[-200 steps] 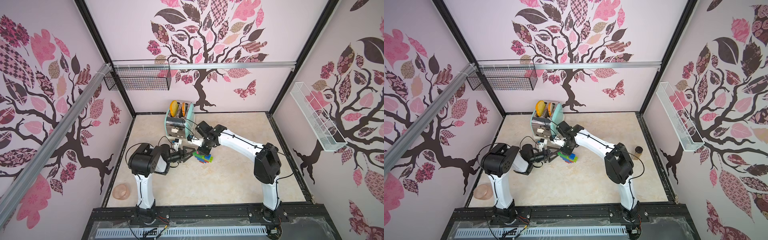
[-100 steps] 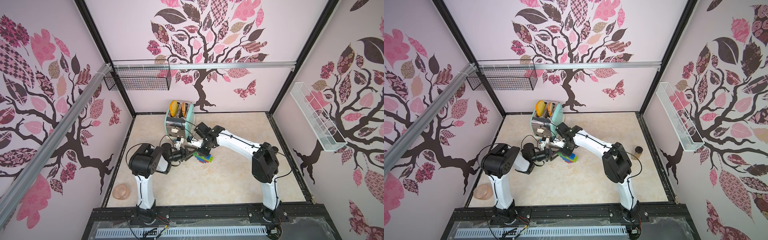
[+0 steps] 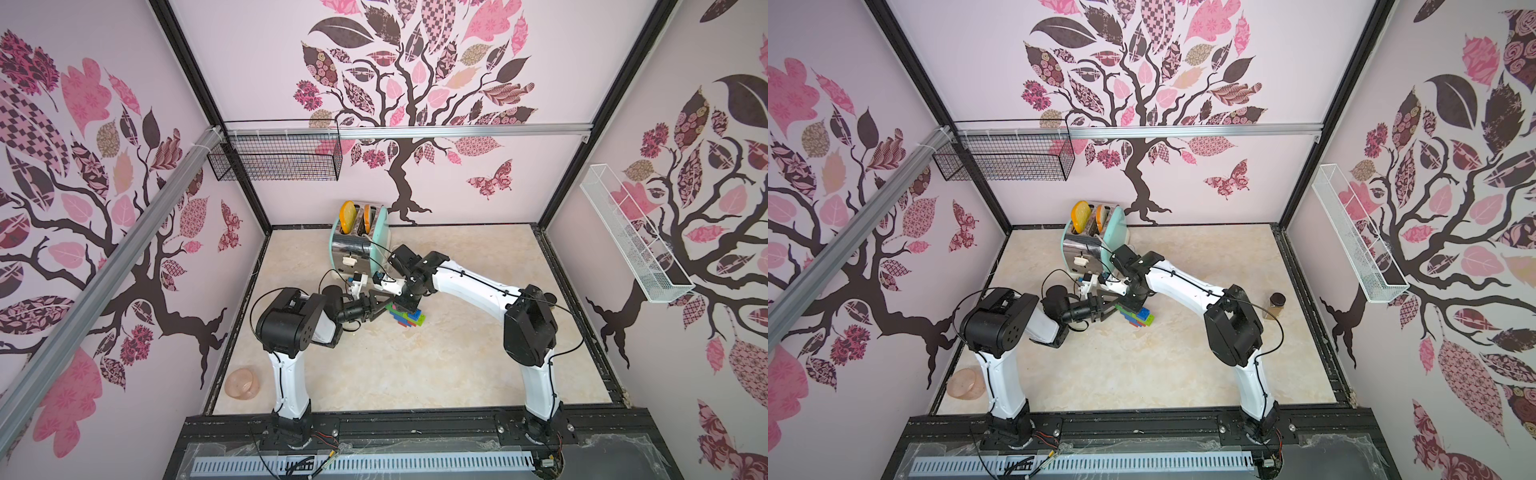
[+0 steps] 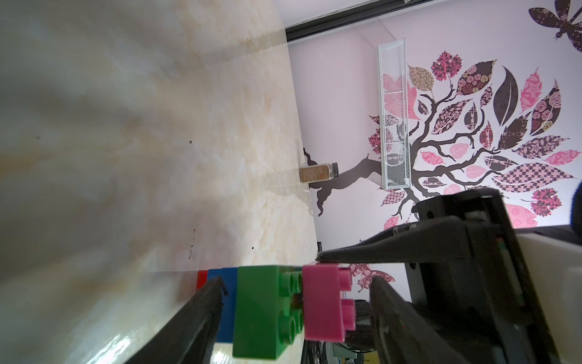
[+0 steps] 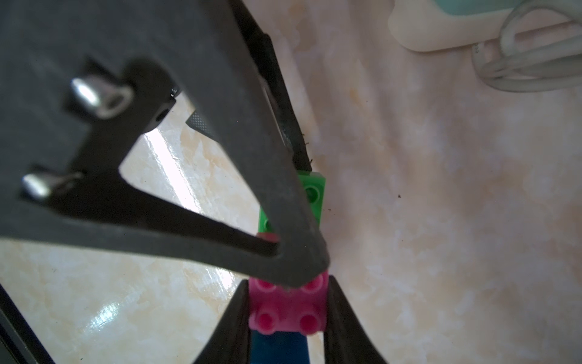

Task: Assemble a heart with lego
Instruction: Assemble the lego brick with the lego brick.

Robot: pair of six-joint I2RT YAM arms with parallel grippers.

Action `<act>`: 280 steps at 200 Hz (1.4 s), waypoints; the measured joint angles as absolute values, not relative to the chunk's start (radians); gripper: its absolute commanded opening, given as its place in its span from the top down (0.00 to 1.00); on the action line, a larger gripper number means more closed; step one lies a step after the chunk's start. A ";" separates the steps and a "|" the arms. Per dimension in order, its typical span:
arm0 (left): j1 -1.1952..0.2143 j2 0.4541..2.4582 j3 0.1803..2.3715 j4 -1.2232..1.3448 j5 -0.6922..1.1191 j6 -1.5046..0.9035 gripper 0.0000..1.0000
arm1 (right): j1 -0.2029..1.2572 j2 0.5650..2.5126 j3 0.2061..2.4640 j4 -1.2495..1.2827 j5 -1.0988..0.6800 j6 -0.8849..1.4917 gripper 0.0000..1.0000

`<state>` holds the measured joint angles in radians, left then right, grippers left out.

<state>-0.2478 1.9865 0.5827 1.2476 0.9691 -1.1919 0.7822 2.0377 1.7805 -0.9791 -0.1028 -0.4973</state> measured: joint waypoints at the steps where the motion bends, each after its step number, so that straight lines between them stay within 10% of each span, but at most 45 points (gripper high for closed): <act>1: -0.247 1.986 0.583 1.247 0.969 -1.192 0.24 | 0.782 2.038 1.781 -0.979 -0.103 -0.498 0.73; 280: -0.248 1.979 0.582 1.247 0.966 -1.205 0.38 | 0.789 2.038 1.785 -0.960 -0.093 -0.428 0.74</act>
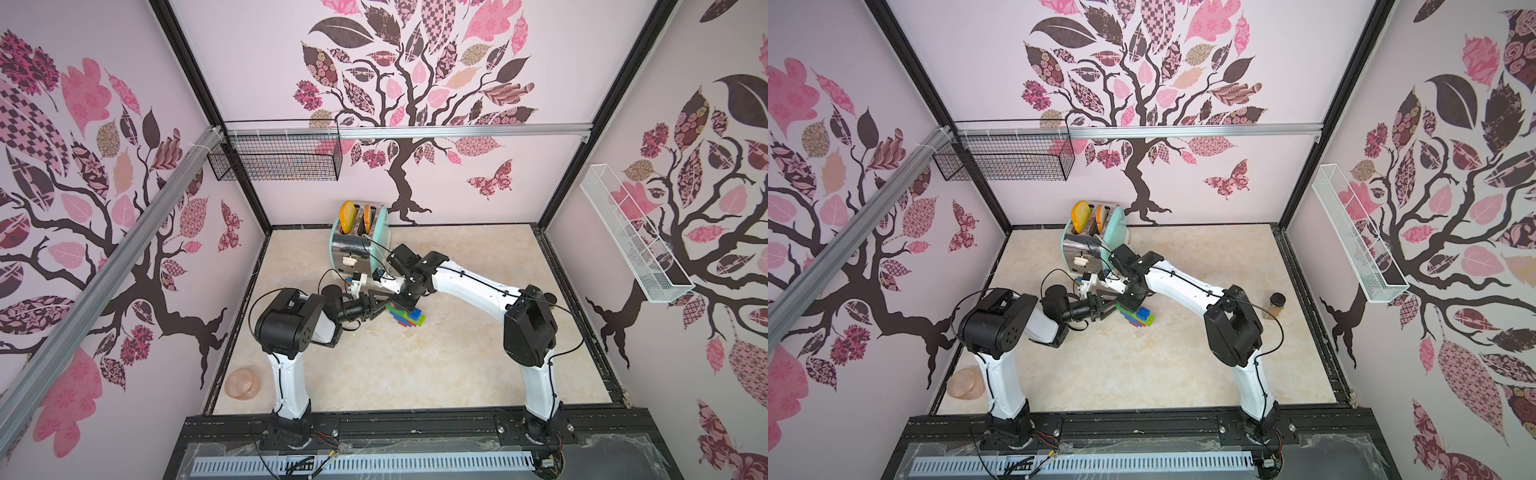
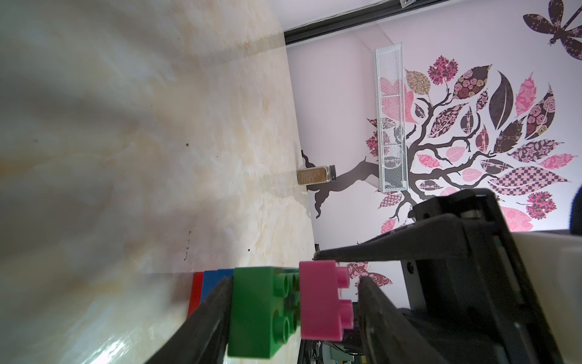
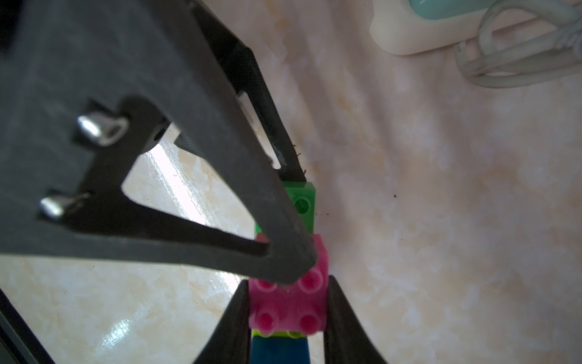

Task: Assemble a heart with lego
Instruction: Assemble the lego brick with the lego brick.

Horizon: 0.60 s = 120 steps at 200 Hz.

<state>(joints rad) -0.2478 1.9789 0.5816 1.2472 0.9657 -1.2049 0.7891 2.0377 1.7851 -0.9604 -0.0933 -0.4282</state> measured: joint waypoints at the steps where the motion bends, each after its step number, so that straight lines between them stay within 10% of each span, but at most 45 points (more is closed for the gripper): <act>1: -0.248 1.979 0.582 1.248 0.966 -1.205 0.37 | 0.789 2.038 1.785 -0.960 -0.093 -0.428 0.74; 120: -0.258 1.980 0.588 1.240 0.966 -1.206 0.40 | 0.796 2.022 1.741 -0.913 -0.084 -0.408 0.74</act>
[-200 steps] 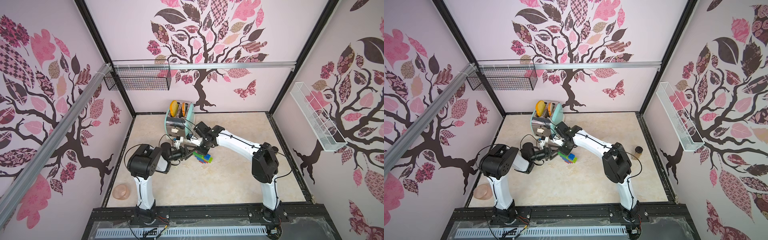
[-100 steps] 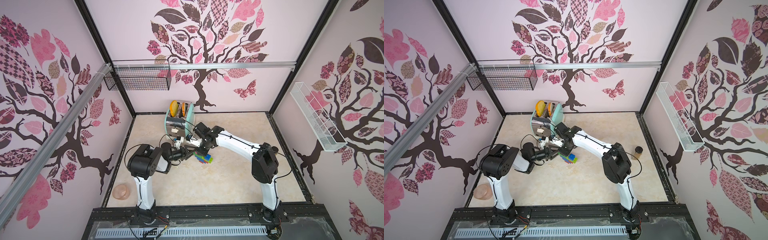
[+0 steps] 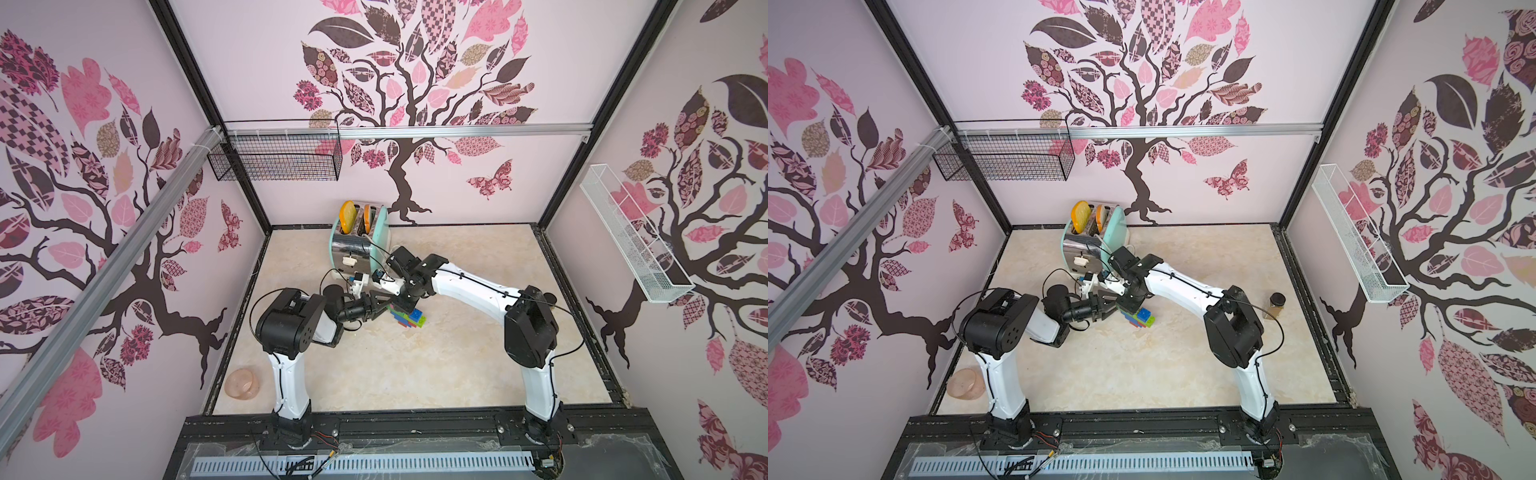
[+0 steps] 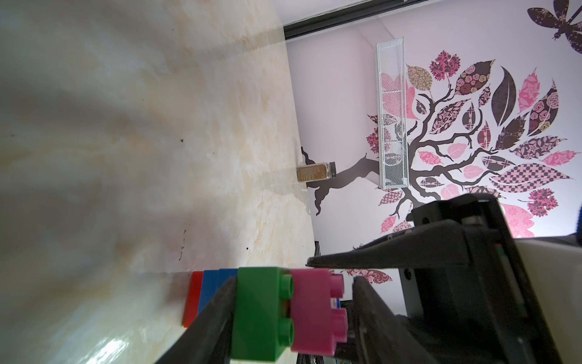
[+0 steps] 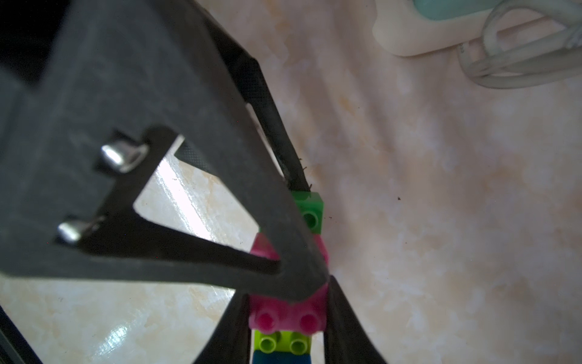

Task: Assemble a heart with lego
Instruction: Assemble the lego brick with the lego brick.

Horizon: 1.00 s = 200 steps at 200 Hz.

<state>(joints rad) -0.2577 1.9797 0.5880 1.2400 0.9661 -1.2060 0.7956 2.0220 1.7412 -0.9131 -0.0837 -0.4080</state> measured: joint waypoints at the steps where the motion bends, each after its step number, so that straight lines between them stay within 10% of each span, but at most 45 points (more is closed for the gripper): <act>1: -0.257 1.980 0.588 1.240 0.966 -1.206 0.40 | 0.796 2.022 1.740 -0.912 -0.084 -0.408 0.74; 200: -0.245 1.983 0.587 1.242 0.970 -1.205 0.37 | 0.793 1.996 1.705 -0.890 -0.094 -0.382 0.74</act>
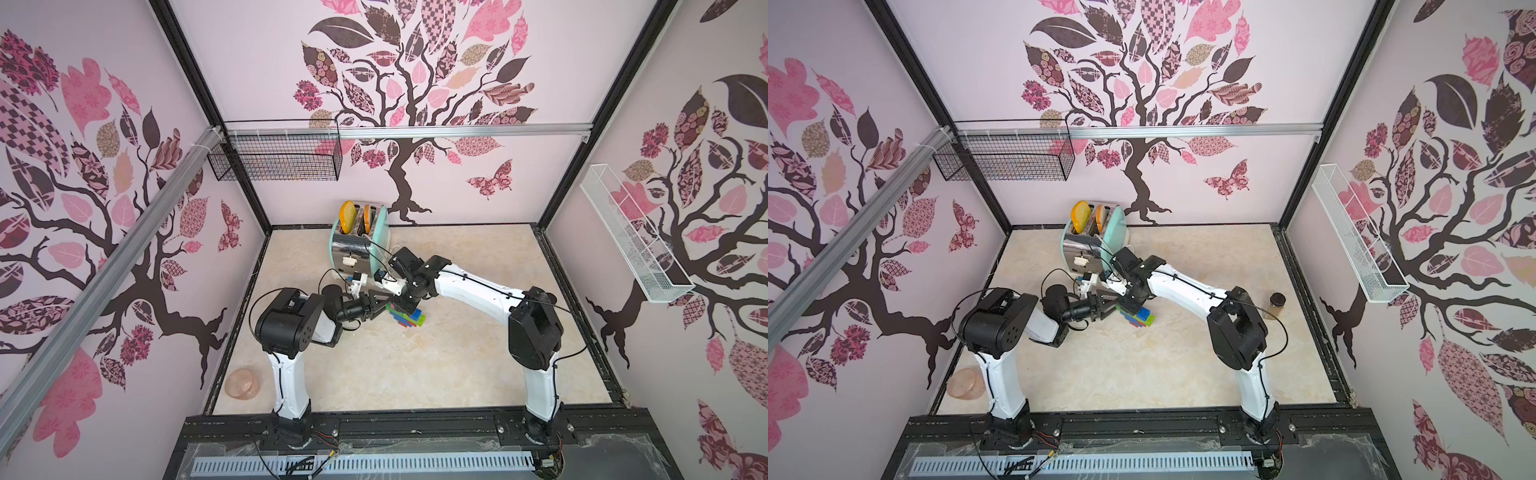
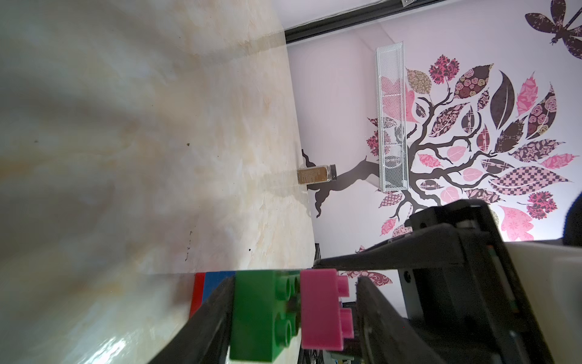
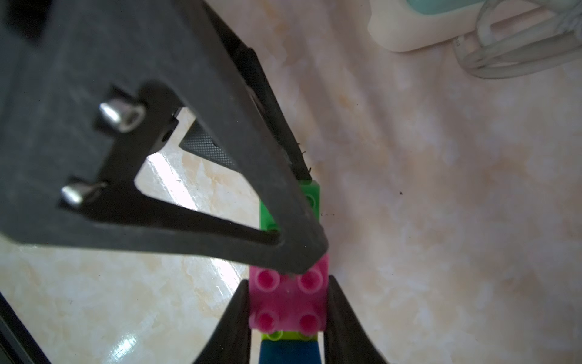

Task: Assemble a heart with lego
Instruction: Assemble the lego brick with the lego brick.

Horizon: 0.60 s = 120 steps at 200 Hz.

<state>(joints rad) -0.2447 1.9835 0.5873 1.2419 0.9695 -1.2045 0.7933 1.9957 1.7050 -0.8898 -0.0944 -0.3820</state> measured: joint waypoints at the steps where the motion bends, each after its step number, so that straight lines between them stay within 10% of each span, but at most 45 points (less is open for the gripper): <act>1: -0.245 1.983 0.587 1.242 0.970 -1.205 0.37 | 0.793 1.996 1.705 -0.890 -0.094 -0.382 0.74; 120: -0.247 1.983 0.587 1.240 0.970 -1.204 0.50 | 0.793 1.996 1.700 -0.887 -0.102 -0.382 0.74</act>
<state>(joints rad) -0.2470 1.9835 0.5869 1.2396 0.9703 -1.2037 0.7929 1.9961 1.6997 -0.8867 -0.1017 -0.3820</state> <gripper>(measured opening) 0.517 0.320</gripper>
